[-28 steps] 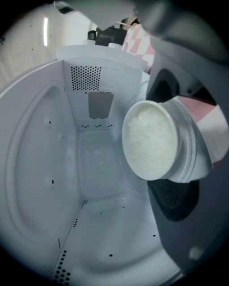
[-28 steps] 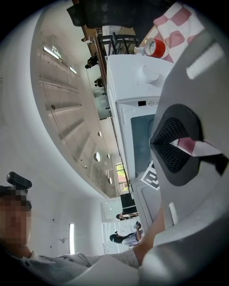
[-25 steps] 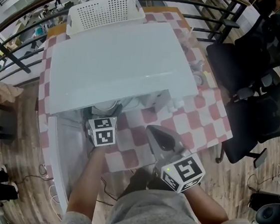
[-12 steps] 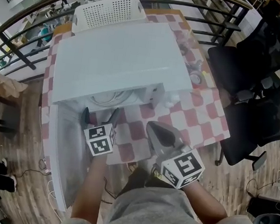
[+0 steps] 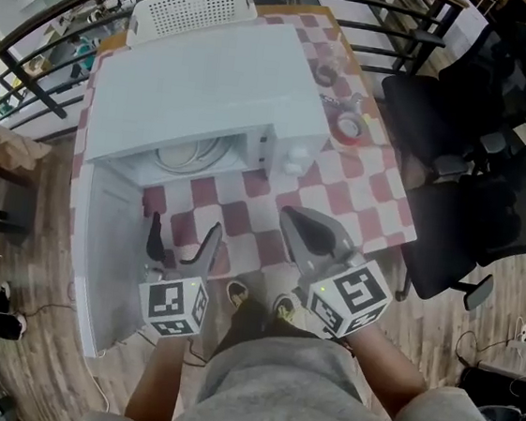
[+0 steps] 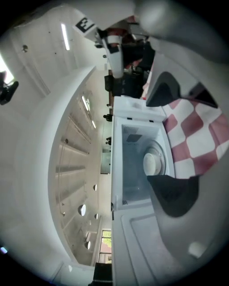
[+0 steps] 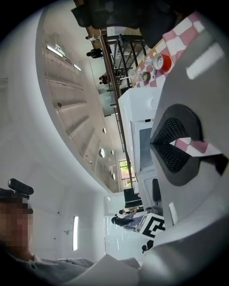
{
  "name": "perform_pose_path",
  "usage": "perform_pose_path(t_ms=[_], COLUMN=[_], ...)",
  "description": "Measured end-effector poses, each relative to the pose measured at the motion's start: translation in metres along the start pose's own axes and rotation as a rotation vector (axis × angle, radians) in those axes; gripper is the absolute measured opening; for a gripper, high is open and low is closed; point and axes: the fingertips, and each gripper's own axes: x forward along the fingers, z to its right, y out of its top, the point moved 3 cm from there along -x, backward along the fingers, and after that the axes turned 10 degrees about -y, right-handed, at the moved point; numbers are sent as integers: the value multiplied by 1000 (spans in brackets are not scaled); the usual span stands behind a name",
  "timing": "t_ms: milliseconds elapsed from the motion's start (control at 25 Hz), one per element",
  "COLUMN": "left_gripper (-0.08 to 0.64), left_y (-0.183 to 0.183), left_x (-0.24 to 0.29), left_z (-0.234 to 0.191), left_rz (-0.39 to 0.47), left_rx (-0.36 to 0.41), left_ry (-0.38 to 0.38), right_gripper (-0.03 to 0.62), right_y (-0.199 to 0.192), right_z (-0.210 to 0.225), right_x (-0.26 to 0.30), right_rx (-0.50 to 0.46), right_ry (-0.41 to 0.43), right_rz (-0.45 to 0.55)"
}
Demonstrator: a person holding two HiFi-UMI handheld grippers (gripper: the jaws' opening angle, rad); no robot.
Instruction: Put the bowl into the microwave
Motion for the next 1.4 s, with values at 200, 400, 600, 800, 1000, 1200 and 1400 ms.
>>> perform_pose_path(t_ms=[200, 400, 600, 800, 1000, 1200, 1400], left_gripper=[449, 388, 166, 11, 11, 11, 11], left_y=[29, 46, 63, 70, 70, 67, 65], left_x=[-30, -51, -71, -82, -89, -93, -95], left_z=[53, 105, 134, 152, 164, 165, 161], left_rz=[87, 129, 220, 216, 206, 208, 197], left_rx=[18, 42, 77, 72, 62, 44, 46], left_ry=[-75, -129, -86, -59, -48, -29, -9], right_gripper=[0, 0, 0, 0, 0, 0, 0], right_y=[9, 17, 19, 16, 14, 9, 12], right_z=[16, 26, 35, 40, 42, 45, 48], right_x=[-28, -59, -86, -109, -125, -135, -135], right_rx=[-7, -8, -19, -13, -32, -51, -38], right_ry=[-9, -3, 12, 26, 41, 34, 29], right_rz=[16, 31, 31, 23, 22, 35, 50])
